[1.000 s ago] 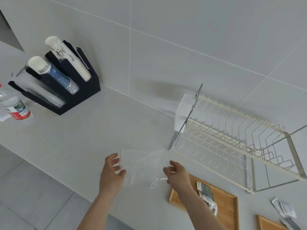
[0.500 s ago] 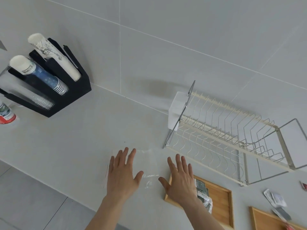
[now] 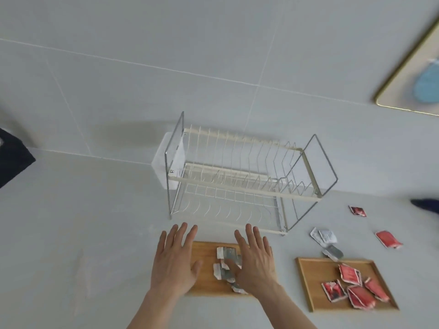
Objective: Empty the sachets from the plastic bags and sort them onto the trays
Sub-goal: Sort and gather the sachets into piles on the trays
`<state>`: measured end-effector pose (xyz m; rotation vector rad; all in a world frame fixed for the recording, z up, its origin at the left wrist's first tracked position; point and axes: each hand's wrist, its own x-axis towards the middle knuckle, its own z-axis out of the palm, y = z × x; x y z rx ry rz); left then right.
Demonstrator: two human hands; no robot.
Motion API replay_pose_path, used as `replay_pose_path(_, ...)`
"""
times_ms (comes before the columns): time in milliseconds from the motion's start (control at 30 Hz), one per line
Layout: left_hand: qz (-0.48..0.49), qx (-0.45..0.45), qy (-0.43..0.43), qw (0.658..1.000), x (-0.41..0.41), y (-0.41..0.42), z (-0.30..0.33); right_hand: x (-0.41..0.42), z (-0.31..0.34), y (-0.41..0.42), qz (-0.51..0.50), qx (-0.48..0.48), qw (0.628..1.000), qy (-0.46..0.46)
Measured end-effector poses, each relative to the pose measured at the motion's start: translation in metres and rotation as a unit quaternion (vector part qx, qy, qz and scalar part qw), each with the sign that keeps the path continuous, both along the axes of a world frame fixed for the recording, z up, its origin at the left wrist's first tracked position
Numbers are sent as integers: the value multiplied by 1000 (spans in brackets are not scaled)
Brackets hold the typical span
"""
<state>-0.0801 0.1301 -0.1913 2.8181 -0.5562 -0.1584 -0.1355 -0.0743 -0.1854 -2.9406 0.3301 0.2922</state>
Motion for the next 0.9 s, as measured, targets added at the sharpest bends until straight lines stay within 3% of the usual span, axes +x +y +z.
replay_pose_path(500,-157,-24,65,985,-41,-275,5,-80,-13,-252,-170,52,984,-26)
replay_pose_path(667,-157,-24,77,984,-46,-351,-2,-88,-17,-317,-156,77,984,-28)
replay_pose_path(900,-150,8,87,985,-44,-405,-19,-68,-46,-337,-116,104,988,3)
